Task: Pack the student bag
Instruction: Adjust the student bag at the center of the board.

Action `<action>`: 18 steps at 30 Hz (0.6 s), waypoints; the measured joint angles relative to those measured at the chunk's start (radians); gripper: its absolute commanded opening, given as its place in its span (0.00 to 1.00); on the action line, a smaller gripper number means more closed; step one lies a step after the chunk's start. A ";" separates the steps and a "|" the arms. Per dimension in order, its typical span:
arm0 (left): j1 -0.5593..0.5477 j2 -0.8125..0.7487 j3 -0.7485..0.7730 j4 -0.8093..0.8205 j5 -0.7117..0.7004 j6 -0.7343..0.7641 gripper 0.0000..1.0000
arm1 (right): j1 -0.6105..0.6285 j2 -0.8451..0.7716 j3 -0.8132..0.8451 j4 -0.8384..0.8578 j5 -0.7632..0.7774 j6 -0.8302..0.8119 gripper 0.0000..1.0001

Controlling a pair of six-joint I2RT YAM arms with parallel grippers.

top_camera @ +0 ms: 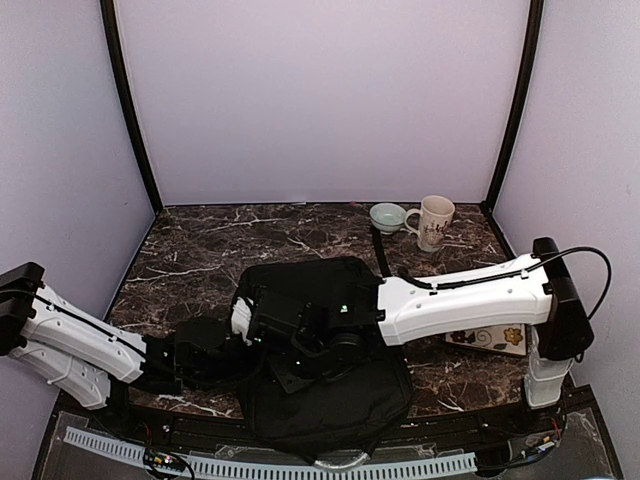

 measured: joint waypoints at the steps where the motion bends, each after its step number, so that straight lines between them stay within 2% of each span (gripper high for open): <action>1: -0.002 0.000 0.000 0.014 0.005 0.004 0.26 | 0.003 -0.016 -0.019 0.018 -0.002 -0.005 0.23; 5: -0.011 -0.006 0.008 0.048 0.016 0.012 0.26 | 0.020 -0.117 -0.143 0.159 -0.043 -0.023 0.24; 8: -0.003 0.018 0.013 -0.010 0.031 0.013 0.26 | 0.089 -0.203 -0.198 0.395 -0.122 -0.125 0.24; 11: -0.006 0.010 0.006 -0.068 0.031 0.032 0.26 | 0.148 -0.283 -0.216 0.576 -0.171 -0.158 0.25; 14: -0.008 -0.055 0.002 -0.109 0.024 0.036 0.26 | 0.151 -0.328 -0.249 0.642 -0.160 -0.182 0.24; 18: 0.001 -0.125 -0.005 -0.200 -0.002 0.036 0.28 | 0.149 -0.338 -0.248 0.647 -0.036 -0.188 0.24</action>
